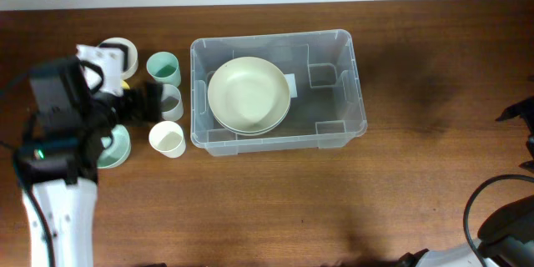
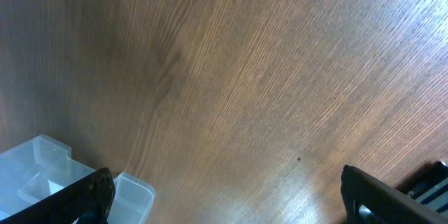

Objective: Pack container
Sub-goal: 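Move the left gripper to the mint bowl at front left, then grasp the mint bowl rim with the left gripper and lift it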

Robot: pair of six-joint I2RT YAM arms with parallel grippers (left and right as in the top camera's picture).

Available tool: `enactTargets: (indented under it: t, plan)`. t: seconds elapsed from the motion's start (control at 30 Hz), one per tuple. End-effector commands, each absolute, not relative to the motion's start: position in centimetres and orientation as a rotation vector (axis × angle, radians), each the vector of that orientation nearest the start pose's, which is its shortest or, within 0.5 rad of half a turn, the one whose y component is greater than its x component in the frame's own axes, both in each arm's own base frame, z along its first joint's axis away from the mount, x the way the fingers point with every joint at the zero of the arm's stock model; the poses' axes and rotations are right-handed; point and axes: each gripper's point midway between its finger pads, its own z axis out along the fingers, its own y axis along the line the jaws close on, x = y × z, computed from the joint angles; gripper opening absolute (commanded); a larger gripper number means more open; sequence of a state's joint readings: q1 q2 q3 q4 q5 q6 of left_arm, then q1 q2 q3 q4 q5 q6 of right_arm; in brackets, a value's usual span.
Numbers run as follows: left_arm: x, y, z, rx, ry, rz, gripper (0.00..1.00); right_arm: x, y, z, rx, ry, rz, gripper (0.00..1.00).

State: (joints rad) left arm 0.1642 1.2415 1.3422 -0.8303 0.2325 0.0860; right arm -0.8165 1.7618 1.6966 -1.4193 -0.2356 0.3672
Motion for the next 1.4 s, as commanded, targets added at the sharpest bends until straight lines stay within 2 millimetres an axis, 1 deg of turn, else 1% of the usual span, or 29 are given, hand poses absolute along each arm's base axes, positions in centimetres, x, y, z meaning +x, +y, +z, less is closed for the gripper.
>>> enactTargets:
  t: [0.0,0.03,0.07,0.1,0.13,0.2,0.23,0.27,0.3,0.4,0.47,0.53,0.7,0.83,0.93,1.17,1.37]
  plan:
    - [36.2,3.4,28.5,-0.107,2.299,-0.193,1.0,26.0,-22.0,17.5,1.671,2.485,0.312,0.99]
    - [36.4,2.9,27.8,-0.099,2.319,-0.262,1.0,26.0,-22.0,17.5,1.671,2.485,0.312,0.99]
    - [36.4,2.8,27.2,-0.101,2.34,-0.275,1.0,26.0,-22.0,17.5,1.671,2.485,0.312,0.99]
    - [36.2,3.1,26.5,-0.12,2.37,-0.257,1.0,26.0,-22.0,17.5,1.671,2.485,0.312,0.99]
    - [36.0,4.5,25.6,-0.188,2.409,-0.185,1.0,26.0,-22.0,17.5,1.671,2.485,0.312,0.99]
    - [35.1,8.4,24.3,-0.545,2.419,-0.051,1.0,26.0,-22.0,17.5,1.671,2.485,0.312,0.99]
    - [34.2,10.4,23.7,-0.75,2.394,0.008,1.0,26.0,-22.0,17.5,1.671,2.485,0.312,0.99]
    - [33.3,12.1,23.3,-0.911,2.363,0.054,1.0,26.0,-22.0,17.5,1.671,2.485,0.312,0.99]
    - [32.5,13.3,22.9,-1.019,2.341,0.082,1.0,26.0,-22.0,17.5,1.671,2.485,0.312,0.99]
    - [31.4,15.6,22.0,-1.128,2.329,0.112,1.0,26.0,-22.0,17.5,1.671,2.485,0.312,0.99]
    - [31.1,16.6,21.4,-1.177,2.327,0.104,1.0,26.0,-22.0,17.5,1.671,2.485,0.312,0.99]
    - [31.0,17.1,20.2,-1.217,2.349,0.073,1.0,26.0,-22.0,17.5,1.671,2.485,0.312,0.99]
    - [31.0,17.3,16.6,-1.279,2.46,0.067,1.0,26.0,-22.0,17.5,1.671,2.485,0.312,0.99]
    - [31.1,17.3,13.3,-1.356,2.541,0.057,1.0,26.0,-22.0,17.5,1.671,2.485,0.312,0.99]
    - [30.9,16.8,10.0,-1.445,2.62,0.028,1.0,26.0,-22.0,17.5,1.671,2.485,0.312,0.99]
    - [30.4,16.6,6.8,-1.497,2.706,0.033,1.0,26.0,-22.0,17.5,1.671,2.485,0.312,0.99]
    - [29.3,16.8,4.7,-1.608,2.723,0.034,1.0,26.0,-22.0,17.5,1.671,2.485,0.312,0.99]
